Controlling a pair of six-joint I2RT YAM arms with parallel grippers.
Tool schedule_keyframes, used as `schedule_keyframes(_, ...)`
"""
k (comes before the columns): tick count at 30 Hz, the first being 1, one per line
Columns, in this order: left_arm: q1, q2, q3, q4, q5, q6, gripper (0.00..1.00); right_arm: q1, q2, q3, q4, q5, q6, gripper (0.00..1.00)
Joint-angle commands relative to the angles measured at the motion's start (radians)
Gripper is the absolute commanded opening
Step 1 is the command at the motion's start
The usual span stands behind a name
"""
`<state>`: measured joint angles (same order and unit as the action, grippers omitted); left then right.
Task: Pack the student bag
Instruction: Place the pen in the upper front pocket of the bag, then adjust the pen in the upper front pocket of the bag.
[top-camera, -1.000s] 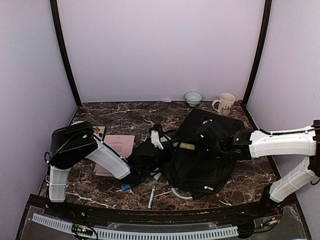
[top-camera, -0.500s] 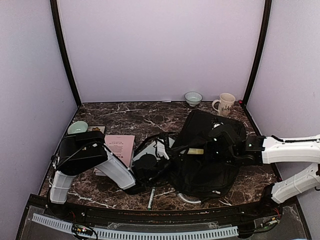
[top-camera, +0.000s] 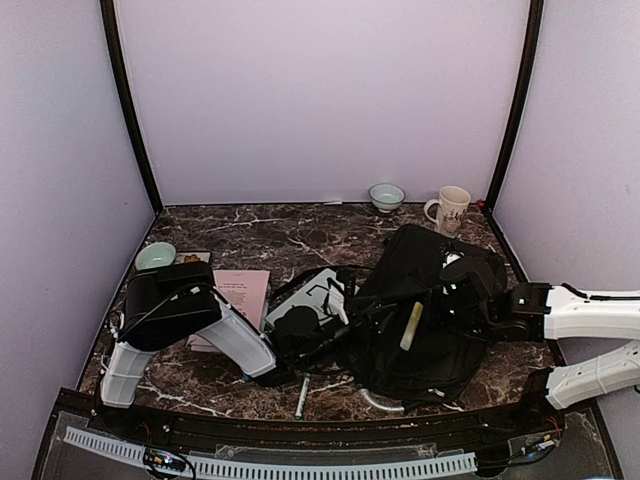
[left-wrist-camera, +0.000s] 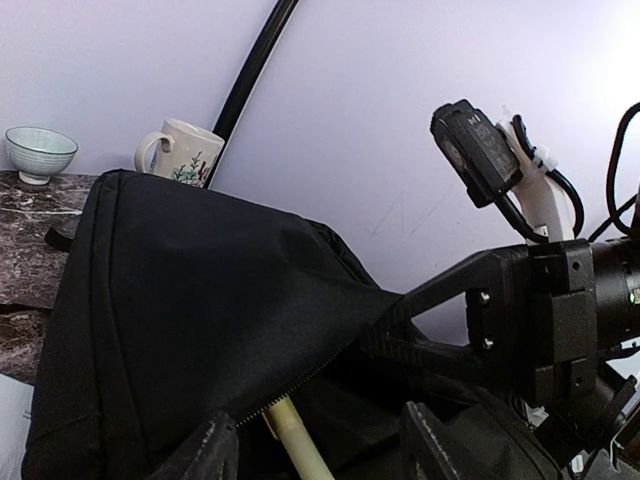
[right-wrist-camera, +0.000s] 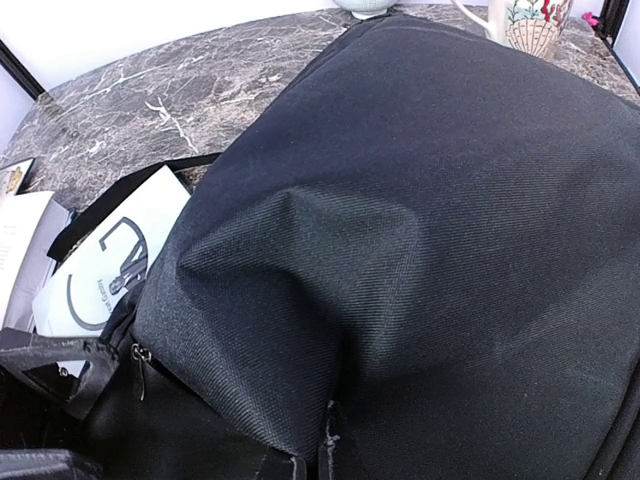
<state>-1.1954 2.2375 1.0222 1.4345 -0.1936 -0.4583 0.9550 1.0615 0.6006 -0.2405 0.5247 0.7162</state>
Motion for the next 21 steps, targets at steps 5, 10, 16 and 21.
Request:
schedule_keyframes(5,-0.005,-0.227,-0.057,-0.421,0.212,0.169,0.53,-0.018,-0.041,0.008,0.125,-0.011,0.013,0.00)
schedule_keyframes(10,-0.006,-0.368,-0.066,-0.756,0.230,0.349,0.44,-0.022,-0.036,-0.016,0.126,-0.011,0.006,0.00)
schedule_keyframes(16,-0.012,-0.438,-0.095,-0.987,0.229,0.374,0.36,-0.024,-0.006,-0.032,0.135,-0.019,0.002,0.00)
schedule_keyframes(21,-0.050,-0.443,-0.083,-1.051,0.242,0.371,0.29,-0.024,0.029,-0.024,0.156,-0.047,0.005,0.00)
